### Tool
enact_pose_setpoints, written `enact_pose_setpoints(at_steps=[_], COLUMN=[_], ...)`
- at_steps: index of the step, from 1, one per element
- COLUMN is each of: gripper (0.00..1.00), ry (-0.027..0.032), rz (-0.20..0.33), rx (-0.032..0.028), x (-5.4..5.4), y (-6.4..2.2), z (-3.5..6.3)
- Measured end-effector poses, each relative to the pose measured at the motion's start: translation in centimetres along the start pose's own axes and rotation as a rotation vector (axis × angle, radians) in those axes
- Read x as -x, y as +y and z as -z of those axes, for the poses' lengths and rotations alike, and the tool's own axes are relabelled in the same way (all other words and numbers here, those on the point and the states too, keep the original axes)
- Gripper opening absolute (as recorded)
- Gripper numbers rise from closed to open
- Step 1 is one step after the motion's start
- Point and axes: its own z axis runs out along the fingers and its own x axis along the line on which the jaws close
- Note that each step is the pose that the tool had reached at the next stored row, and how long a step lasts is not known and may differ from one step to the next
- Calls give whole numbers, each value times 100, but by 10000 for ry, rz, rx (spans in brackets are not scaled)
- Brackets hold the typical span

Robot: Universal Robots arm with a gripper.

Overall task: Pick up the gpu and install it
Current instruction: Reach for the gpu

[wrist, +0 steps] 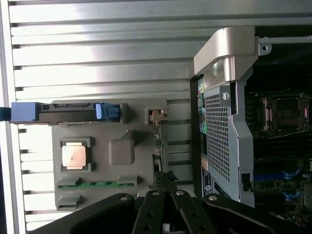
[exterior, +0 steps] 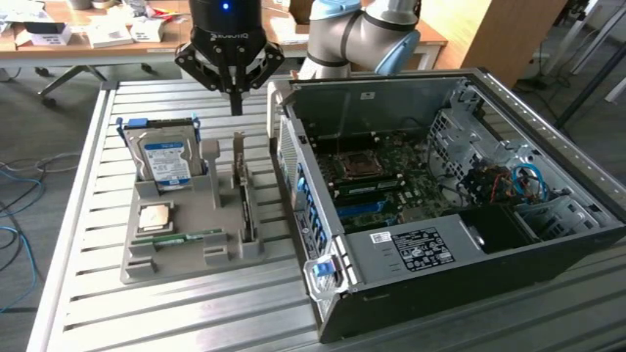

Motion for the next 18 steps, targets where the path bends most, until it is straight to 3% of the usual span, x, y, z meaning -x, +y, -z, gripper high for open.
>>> enact_pose_setpoints(at_steps=[18], gripper=[11], ry=[-1], rz=[1], rx=[0], x=[-2], y=[-271], z=[11])
